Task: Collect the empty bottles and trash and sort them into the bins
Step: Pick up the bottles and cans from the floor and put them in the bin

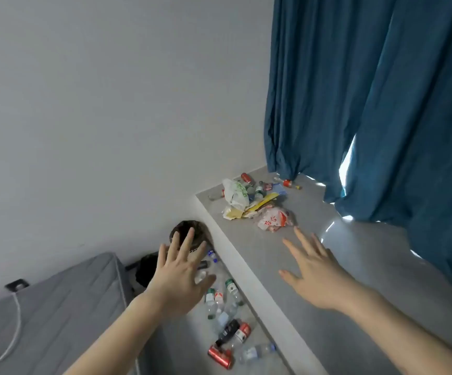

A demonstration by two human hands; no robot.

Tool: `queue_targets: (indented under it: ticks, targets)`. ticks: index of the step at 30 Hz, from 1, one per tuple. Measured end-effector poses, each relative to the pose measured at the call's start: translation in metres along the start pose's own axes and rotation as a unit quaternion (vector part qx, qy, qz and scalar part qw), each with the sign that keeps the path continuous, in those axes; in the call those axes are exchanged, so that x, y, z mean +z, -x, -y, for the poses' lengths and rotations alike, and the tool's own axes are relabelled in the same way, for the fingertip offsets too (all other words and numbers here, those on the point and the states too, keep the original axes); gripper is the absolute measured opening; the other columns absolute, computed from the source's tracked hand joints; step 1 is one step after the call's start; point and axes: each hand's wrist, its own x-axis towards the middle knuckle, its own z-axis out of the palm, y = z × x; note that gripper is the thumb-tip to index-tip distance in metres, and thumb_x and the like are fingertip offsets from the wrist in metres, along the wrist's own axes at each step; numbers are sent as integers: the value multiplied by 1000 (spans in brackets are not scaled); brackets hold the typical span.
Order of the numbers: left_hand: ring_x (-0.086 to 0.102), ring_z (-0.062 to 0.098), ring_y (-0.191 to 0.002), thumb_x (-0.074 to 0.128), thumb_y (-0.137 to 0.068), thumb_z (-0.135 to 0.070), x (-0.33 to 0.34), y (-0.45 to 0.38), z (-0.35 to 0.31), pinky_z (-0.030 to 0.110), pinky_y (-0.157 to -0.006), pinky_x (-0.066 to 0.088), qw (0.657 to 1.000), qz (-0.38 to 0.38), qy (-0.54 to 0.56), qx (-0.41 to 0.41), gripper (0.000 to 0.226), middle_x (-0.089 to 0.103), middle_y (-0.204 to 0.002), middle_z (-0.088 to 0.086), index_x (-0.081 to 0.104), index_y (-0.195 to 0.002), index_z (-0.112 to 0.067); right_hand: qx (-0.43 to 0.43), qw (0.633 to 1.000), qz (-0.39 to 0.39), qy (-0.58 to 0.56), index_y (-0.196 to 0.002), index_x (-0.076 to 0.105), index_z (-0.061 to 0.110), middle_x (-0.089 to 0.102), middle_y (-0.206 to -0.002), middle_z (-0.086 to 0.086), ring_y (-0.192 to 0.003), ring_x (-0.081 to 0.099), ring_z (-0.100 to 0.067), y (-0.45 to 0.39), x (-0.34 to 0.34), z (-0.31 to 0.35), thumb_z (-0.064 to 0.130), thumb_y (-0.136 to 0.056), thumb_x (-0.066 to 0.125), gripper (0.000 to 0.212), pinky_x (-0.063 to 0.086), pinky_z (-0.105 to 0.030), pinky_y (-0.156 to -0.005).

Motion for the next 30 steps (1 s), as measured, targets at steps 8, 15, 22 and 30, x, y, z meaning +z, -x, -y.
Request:
queue_targets:
  ticks: [8, 15, 22, 30]
  targets:
    - [-35, 31, -147, 14, -85, -79, 55, 18, 33, 57, -122, -13, 997, 50, 14, -60, 87, -42, -157, -5, -12, -159, -41, -16, 997, 74, -4, -160, -9, 35, -39, -159, 6, -151, -26, -30, -30, 55, 22, 59, -101, 32, 75, 1, -56, -124]
    - [-33, 31, -149, 13, -82, -83, 67, 5, 91, 57, -122, -13, 992, 61, 35, -109, 93, -39, -159, -4, -6, -161, -37, -39, 992, 117, -5, -159, -11, 36, -41, -158, 6, -149, -30, -31, -72, 79, 61, 59, -101, 31, 75, -1, -58, -124]
    - [-29, 33, -151, 2, -69, -83, 85, -46, 169, 58, -122, -9, 988, 88, 54, -114, 103, -37, -159, -3, -3, -161, -37, -12, 990, 140, 3, -159, -11, 36, -40, -159, 6, -151, -25, -33, -139, 104, 102, 58, -102, 31, 75, 1, -58, -123]
    - [-30, 34, -150, 13, -79, -82, 98, -132, 280, 58, -122, -11, 984, 156, 42, -73, 98, -32, -164, 0, -3, -162, -33, 51, 989, 139, -14, -160, 0, 34, -31, -163, 5, -153, -18, -33, -234, 129, 168, 60, -100, 34, 74, 7, -56, -124]
